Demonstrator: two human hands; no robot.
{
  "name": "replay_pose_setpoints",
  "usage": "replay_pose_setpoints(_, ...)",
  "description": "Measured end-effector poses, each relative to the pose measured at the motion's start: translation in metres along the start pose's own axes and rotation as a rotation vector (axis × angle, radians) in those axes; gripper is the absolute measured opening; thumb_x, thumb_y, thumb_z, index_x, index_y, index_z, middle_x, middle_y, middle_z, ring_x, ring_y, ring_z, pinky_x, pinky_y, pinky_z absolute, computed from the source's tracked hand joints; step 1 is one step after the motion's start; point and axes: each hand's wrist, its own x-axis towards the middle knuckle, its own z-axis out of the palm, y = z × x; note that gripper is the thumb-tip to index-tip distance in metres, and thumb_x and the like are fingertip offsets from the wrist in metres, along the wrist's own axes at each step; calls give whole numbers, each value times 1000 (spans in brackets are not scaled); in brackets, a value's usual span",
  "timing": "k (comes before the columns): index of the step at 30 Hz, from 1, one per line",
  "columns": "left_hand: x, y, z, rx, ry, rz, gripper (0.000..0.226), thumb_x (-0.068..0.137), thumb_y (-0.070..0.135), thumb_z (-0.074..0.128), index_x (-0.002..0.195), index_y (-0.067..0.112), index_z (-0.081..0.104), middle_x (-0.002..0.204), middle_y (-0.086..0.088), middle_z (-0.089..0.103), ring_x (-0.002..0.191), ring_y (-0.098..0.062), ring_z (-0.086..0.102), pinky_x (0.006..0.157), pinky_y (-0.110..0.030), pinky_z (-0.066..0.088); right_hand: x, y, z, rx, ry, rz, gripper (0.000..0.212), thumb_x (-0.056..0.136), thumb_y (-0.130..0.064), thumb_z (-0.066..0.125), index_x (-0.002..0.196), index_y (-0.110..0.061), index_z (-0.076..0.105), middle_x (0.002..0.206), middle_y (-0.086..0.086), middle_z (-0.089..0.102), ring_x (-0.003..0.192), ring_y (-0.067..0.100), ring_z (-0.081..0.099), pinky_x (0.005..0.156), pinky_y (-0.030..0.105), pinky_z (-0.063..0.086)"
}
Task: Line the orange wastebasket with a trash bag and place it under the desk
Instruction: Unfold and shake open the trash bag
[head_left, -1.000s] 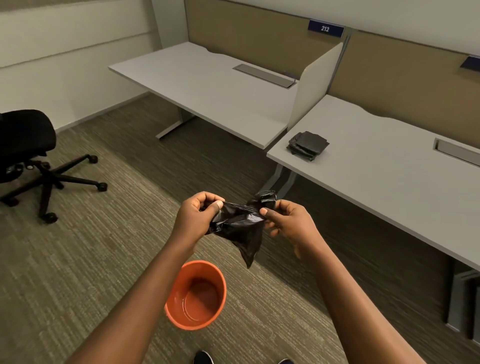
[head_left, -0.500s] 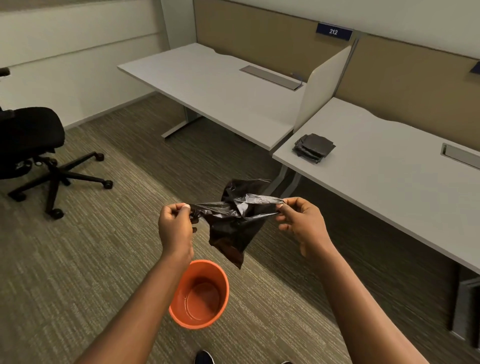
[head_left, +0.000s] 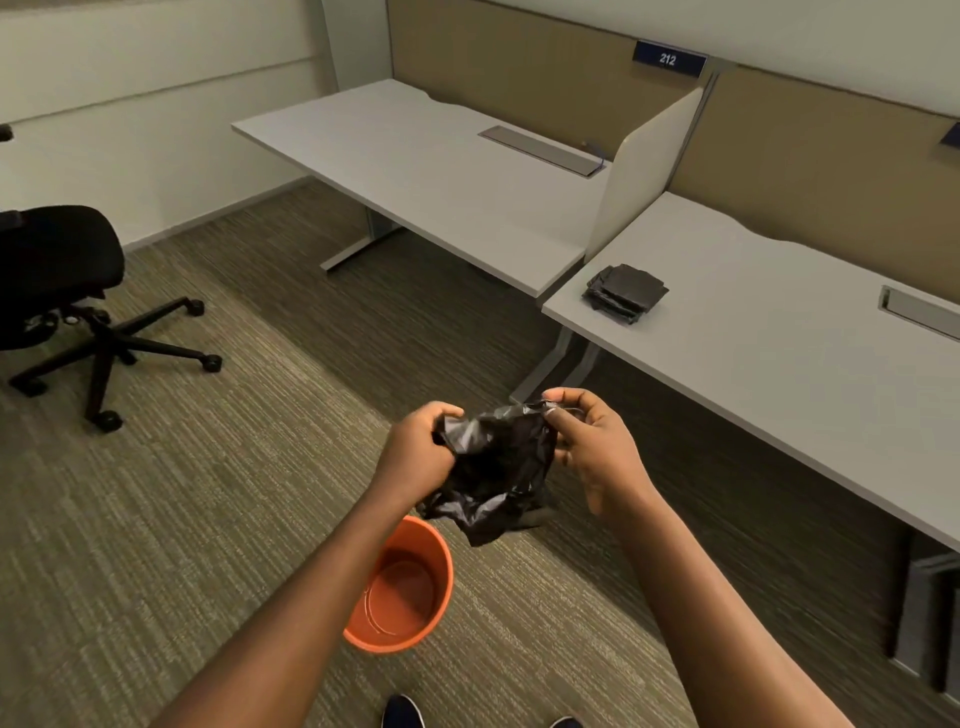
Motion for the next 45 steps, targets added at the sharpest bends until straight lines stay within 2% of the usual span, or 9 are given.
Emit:
replay_pose_setpoints(6, 20, -15, -30, -621, 489, -431, 17, 92, 6, 62, 102, 19, 63, 102, -11, 71, 91, -25, 70, 71, -37, 58, 7, 5, -32, -160, 235, -30, 13, 98, -13, 60, 110, -18, 65, 105, 13, 73, 77, 19, 69, 71, 34, 61)
replay_pose_setpoints(11, 15, 1, -45, -851, 326, -420, 14, 95, 7, 57, 92, 16, 66, 90, -8, 72, 83, -22, 69, 64, -32, 59, 14, 4, -37, -848, 48, 111, 17, 96, -34, 63, 107, -22, 66, 96, 4, 76, 77, 13, 71, 78, 36, 63)
replay_pose_setpoints(15, 3, 30, -44, -976, 29, -298, 18, 96, 4, 54, 91, 16, 65, 78, -2, 71, 69, -14, 67, 57, -25, 55, 21, -7, -13, -1280, -39, 131, 77, 80, -83, 49, 116, -17, 66, 105, -1, 73, 88, 13, 68, 71, 30, 56)
replay_pose_setpoints(21, -6, 50, -52, -1188, -320, -279, 27, 92, 6, 51, 114, 5, 65, 100, -14, 71, 85, -23, 71, 76, -34, 61, 47, 5, 14, -894, -103, 131, 100, 79, -55, 75, 158, -20, 27, 154, 12, 48, 134, 30, 53, 109, 46, 48)
replay_pose_setpoints(25, -8, 43, -62, -1230, -417, -324, 35, 85, 14, 47, 114, 7, 66, 102, -13, 73, 90, -25, 72, 82, -35, 60, 53, 31, 17, -844, -246, 355, 50, 84, -40, 75, 125, -16, 60, 113, 11, 68, 98, 26, 66, 96, 45, 57)
replay_pose_setpoints(28, 1, 27, -65, -1124, -121, -508, 26, 87, 18, 43, 96, 10, 66, 87, -11, 68, 80, -26, 66, 80, -39, 53, 56, 44, 17, -847, -392, 435, 44, 78, -33, 83, 115, -15, 69, 109, 6, 73, 98, 23, 70, 92, 40, 58)
replay_pose_setpoints(34, 10, -8, -70, -547, 133, -428, 7, 74, 19, 57, 78, 14, 62, 76, -4, 66, 75, -25, 63, 64, -33, 49, 73, 19, 12, -1162, -149, 119, 15, 91, -28, 64, 82, -19, 71, 85, 0, 70, 70, 7, 63, 55, 22, 43)
replay_pose_setpoints(39, 31, -1, -80, -25, 115, -283, 18, 82, 16, 74, 99, 12, 72, 91, -10, 75, 86, -26, 71, 78, -41, 59, 80, -40, 17, -1034, -15, -86, 19, 97, -16, 54, 91, -18, 72, 87, 6, 71, 73, 17, 67, 67, 29, 57)
replay_pose_setpoints(45, 26, 45, -115, -191, 795, 325, 21, 85, 18, 60, 66, 22, 53, 58, 16, 54, 55, 4, 49, 49, -11, 35, 44, -90, 22, -610, 404, -971, 12, 91, -20, 53, 96, -26, 63, 75, -21, 58, 70, -10, 57, 59, 8, 38)
